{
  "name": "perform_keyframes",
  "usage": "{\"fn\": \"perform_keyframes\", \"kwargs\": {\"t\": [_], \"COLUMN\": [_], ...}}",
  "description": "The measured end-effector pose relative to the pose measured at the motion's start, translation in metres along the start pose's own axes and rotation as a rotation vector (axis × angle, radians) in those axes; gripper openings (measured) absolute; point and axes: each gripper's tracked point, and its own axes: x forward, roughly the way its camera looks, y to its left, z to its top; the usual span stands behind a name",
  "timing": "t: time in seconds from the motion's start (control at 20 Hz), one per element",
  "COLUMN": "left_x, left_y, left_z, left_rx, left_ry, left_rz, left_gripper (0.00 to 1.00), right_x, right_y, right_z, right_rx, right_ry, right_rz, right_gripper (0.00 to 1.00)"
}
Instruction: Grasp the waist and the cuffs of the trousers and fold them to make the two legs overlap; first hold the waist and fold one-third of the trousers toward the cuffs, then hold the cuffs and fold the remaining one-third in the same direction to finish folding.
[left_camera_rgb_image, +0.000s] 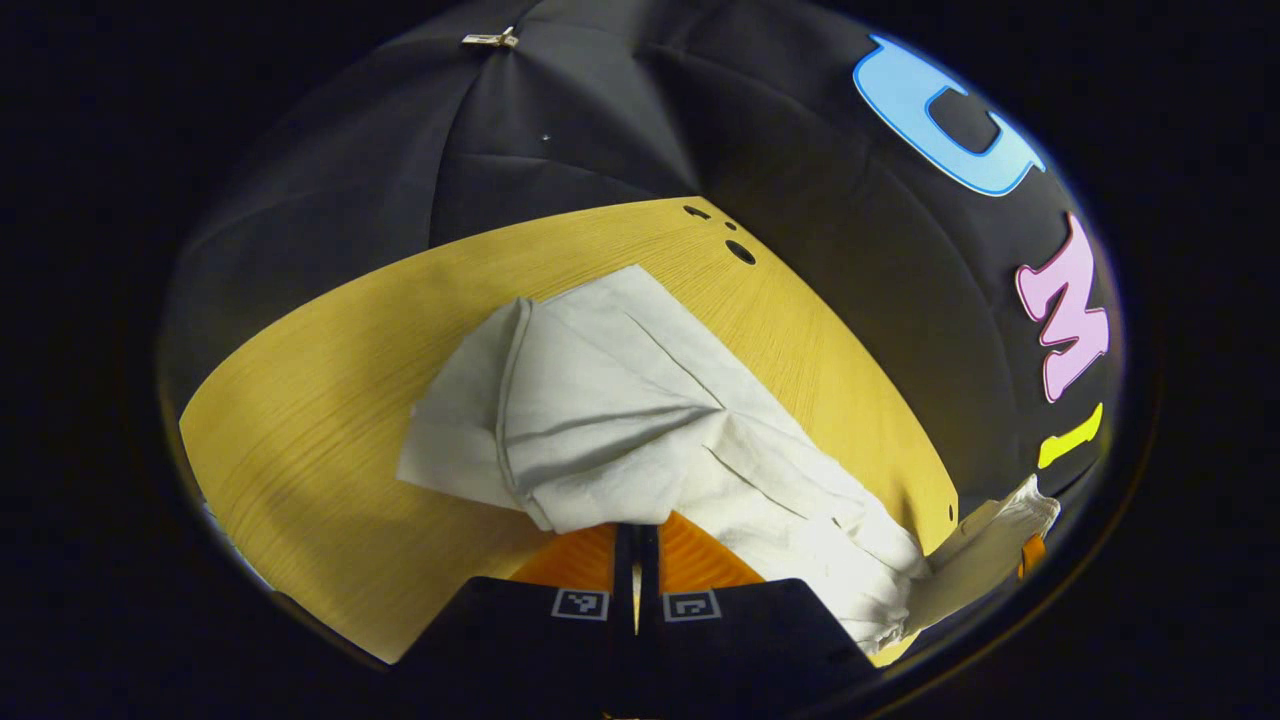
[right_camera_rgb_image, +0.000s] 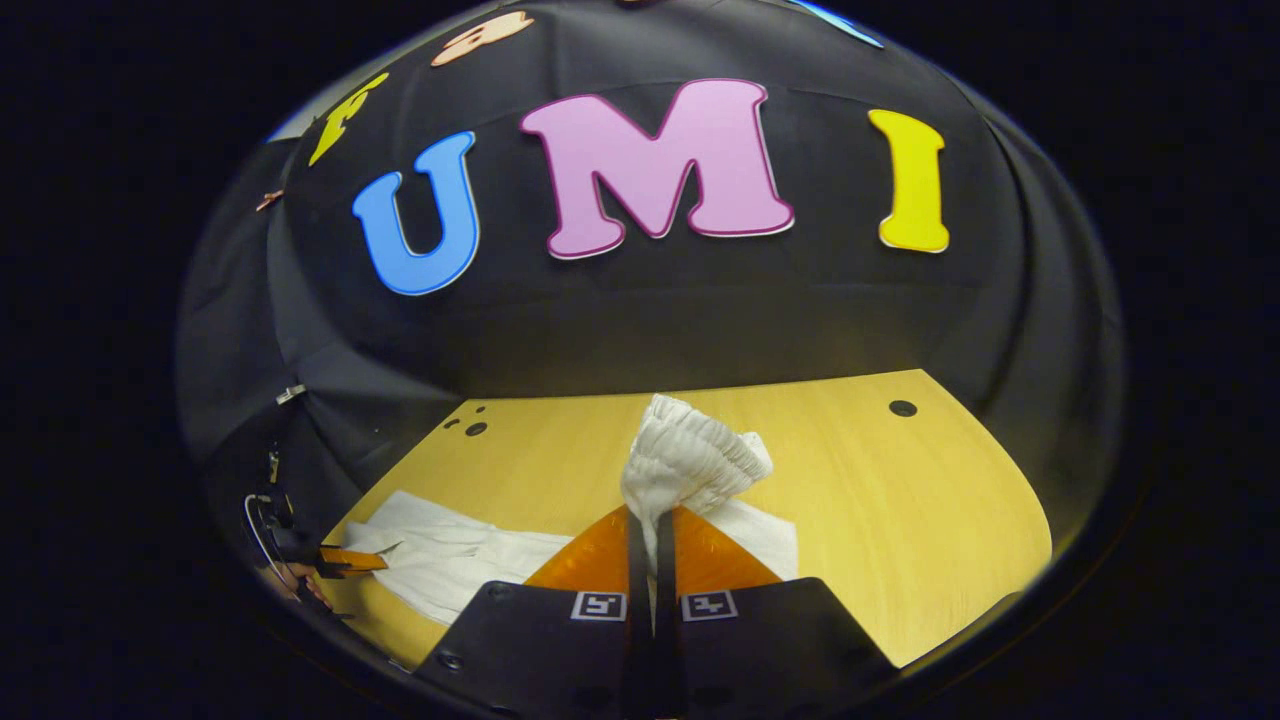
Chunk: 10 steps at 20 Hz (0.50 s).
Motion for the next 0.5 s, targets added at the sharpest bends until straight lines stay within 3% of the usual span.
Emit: {"fn": "perform_keyframes", "kwargs": {"t": [0.2, 0.5], "left_x": [0.001, 0.002], "left_y": [0.000, -0.001], "left_z": [0.003, 0.006], "left_rx": [-0.009, -0.025], "left_ry": [0.004, 0.004], "left_rz": [-0.008, -0.022], "left_gripper": [0.06, 0.06], "right_x": [0.016, 0.035], "right_y": [0.049, 0.110], "right_z": [-0.031, -0.112], "right_rx": [-0.087, -0.231], "right_ry": [0.072, 0.258], "right_rz": [0.066, 0.172], "right_gripper": [0.05, 0.05]}}
